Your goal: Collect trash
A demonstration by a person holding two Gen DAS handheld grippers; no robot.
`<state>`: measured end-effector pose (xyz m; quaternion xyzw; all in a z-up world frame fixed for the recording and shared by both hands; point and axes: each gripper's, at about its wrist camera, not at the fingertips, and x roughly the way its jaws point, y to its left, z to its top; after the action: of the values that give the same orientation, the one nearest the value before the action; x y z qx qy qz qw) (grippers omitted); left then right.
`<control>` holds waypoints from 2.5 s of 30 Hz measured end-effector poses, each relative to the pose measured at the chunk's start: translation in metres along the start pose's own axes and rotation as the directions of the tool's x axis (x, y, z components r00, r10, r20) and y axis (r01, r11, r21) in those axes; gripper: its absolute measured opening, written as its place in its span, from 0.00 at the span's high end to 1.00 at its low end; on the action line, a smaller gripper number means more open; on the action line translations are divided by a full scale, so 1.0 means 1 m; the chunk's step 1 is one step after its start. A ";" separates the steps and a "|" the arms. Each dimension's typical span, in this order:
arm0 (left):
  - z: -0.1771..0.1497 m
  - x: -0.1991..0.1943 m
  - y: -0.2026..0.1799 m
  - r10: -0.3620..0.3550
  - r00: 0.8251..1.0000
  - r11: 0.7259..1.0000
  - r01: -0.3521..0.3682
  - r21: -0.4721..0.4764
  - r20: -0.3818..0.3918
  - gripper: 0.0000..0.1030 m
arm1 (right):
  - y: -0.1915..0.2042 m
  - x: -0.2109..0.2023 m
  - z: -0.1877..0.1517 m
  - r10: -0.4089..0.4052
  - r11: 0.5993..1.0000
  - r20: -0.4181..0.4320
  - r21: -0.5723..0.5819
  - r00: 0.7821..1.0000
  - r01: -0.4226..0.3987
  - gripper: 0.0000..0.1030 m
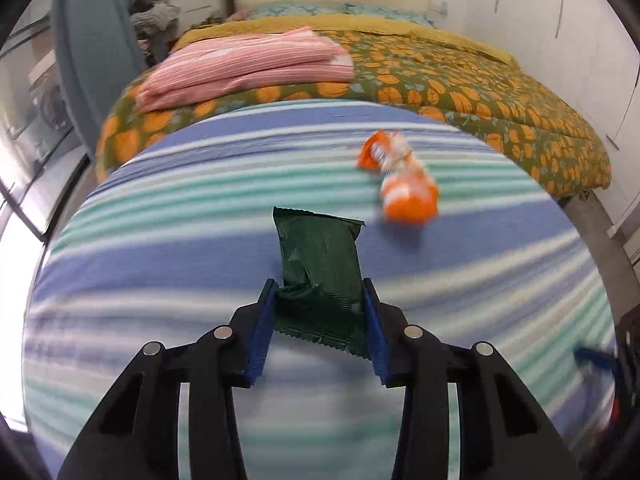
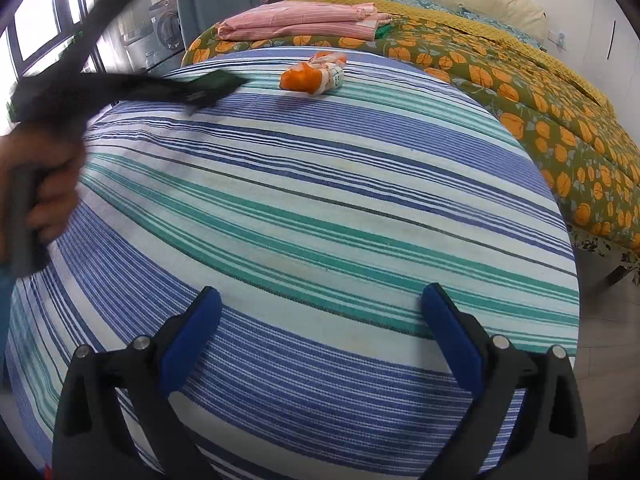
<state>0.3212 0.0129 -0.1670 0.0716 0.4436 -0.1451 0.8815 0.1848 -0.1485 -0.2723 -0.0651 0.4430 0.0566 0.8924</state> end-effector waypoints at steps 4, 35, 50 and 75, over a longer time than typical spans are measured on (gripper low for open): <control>-0.048 -0.029 0.015 0.008 1.000 0.999 -0.009 -0.038 -0.020 0.60 | 0.000 0.000 0.000 0.000 1.000 -0.001 0.000 1.000 0.000 0.06; -0.086 -0.027 0.026 0.086 0.995 0.991 -0.090 -0.098 -0.039 0.04 | 0.002 0.062 0.160 0.055 0.991 0.004 0.125 0.998 -0.055 0.06; -0.087 -0.028 0.025 0.084 0.996 0.991 -0.088 -0.099 -0.039 0.04 | -0.017 0.058 0.153 0.125 0.982 0.030 0.142 0.992 -0.128 0.48; -0.087 -0.033 0.031 -0.057 0.998 0.998 0.056 -0.038 -0.036 0.04 | -0.028 -0.048 -0.015 0.108 0.992 -0.015 0.060 0.994 -0.107 0.23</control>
<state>0.2460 0.0707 -0.1920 0.0455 0.4641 -0.1604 0.8699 0.1483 -0.1804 -0.2409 -0.0153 0.4555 0.0907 0.8855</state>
